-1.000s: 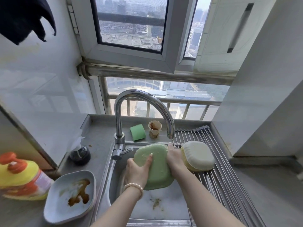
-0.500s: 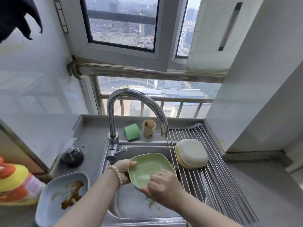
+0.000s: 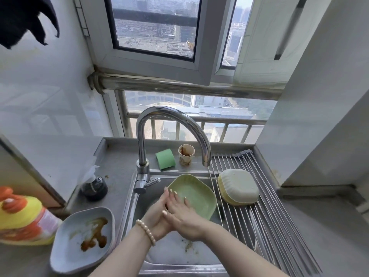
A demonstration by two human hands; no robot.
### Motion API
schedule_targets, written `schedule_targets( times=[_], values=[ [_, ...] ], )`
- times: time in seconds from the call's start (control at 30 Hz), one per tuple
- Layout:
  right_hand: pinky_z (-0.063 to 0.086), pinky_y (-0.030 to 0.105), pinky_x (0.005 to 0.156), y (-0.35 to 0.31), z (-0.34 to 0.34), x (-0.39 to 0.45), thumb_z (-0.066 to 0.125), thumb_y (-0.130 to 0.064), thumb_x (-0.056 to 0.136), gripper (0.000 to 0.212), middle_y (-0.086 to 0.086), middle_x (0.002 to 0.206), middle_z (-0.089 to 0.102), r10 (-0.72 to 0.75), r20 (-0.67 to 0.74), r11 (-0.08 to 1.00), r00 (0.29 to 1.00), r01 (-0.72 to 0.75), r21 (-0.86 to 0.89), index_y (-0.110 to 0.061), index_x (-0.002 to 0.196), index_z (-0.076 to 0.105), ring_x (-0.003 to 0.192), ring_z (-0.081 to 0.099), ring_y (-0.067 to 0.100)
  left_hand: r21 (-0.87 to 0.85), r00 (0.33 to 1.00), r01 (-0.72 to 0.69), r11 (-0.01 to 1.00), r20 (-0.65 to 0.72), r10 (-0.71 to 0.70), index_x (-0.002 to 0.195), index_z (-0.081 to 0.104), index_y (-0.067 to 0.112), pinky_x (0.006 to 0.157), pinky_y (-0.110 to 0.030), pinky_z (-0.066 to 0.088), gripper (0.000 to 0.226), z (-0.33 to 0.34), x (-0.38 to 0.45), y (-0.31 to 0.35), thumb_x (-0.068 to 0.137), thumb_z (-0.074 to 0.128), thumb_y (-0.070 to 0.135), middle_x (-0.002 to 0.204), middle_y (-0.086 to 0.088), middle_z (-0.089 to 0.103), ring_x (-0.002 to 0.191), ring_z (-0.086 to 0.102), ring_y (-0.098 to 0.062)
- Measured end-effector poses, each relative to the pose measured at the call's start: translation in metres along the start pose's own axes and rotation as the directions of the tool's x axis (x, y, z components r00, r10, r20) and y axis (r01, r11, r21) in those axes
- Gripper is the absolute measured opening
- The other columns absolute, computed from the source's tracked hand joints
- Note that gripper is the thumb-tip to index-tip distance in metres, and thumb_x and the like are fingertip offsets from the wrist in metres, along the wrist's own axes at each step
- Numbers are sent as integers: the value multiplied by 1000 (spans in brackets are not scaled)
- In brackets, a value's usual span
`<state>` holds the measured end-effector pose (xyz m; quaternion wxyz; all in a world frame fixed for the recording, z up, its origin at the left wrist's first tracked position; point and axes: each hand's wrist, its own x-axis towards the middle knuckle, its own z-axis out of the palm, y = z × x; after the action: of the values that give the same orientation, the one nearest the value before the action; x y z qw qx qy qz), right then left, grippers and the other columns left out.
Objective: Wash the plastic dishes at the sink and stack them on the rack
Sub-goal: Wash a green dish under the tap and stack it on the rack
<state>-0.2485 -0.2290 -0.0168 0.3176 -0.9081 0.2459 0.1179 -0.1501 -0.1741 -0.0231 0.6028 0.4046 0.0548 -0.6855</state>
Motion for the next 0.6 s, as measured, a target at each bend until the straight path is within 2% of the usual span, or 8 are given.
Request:
schedule_targets(
  times=[0.07, 0.13, 0.17, 0.23, 0.33, 0.43, 0.53, 0.6],
  values=[
    [-8, 31, 118, -5, 6, -13, 24, -40, 104, 63, 4, 161, -3, -105, 46, 988, 993, 98, 123, -16, 152, -7, 146, -8, 11, 49, 996, -81, 996, -42, 83, 125, 56, 3, 91, -48, 49, 54, -10, 4, 2, 97, 42, 47, 122, -23, 62, 114, 58, -37],
    [1, 27, 118, 0, 7, -27, 29, -36, 104, 54, 2, 159, 17, -155, 99, 973, 983, 135, 185, -19, 153, 13, 145, 11, 12, 175, 980, -159, 972, -90, 176, 122, 58, 4, 89, -51, 51, 44, -16, 3, 5, 99, 43, 38, 117, -25, 64, 111, 60, -41],
    [7, 28, 119, 6, 6, -33, 30, -36, 104, 47, 2, 156, 26, -161, 134, 979, 978, 141, 149, -20, 148, 28, 143, 20, 15, 261, 968, -184, 948, -118, 220, 117, 60, 5, 85, -52, 53, 40, -17, -1, 7, 99, 44, 36, 113, -25, 66, 106, 62, -42],
    [20, 36, 117, 26, 4, -41, 30, -41, 103, 41, 1, 149, 40, -127, 205, 984, 971, 149, -98, -20, 134, 49, 137, 32, 20, 462, 926, -193, 866, -205, 316, 107, 65, 10, 76, -50, 55, 32, -20, -7, 13, 97, 50, 37, 102, -21, 70, 92, 67, -39],
    [40, 42, 103, 48, -6, -32, 31, -42, 101, 46, 8, 118, 63, -54, 153, 859, 987, 124, -496, -12, 105, 66, 109, 56, 29, 660, 881, -136, 739, -260, 394, 97, 68, 16, 73, -51, 56, 26, -38, -1, 17, 97, 52, 37, 97, -17, 71, 85, 68, -34],
    [39, 36, 96, 46, -24, -5, 39, -33, 99, 40, 14, 99, 69, -63, -65, 804, 996, 12, -594, -6, 93, 68, 93, 62, 32, 754, 889, -69, 653, -250, 383, 94, 65, 18, 83, -56, 53, 15, -55, 14, 14, 97, 51, 22, 100, -13, 70, 95, 67, -33],
    [36, 35, 82, 23, -39, 28, 43, -32, 96, 26, 10, 101, 68, -64, -292, 898, 954, -73, -435, -11, 98, 58, 94, 61, 31, 785, 892, -35, 618, -254, 373, 84, 60, 16, 78, -42, 56, 15, -43, 5, 8, 90, 52, 6, 88, -10, 67, 92, 66, -30],
    [35, 36, 74, 6, -43, 47, 48, -29, 91, 24, 11, 104, 65, -7, -312, 936, 950, -104, -337, -12, 109, 47, 96, 60, 32, 778, 906, -14, 628, -256, 336, 86, 60, 12, 75, -38, 55, 15, -39, 4, 3, 86, 51, 0, 87, -10, 67, 93, 66, -30]
  ],
)
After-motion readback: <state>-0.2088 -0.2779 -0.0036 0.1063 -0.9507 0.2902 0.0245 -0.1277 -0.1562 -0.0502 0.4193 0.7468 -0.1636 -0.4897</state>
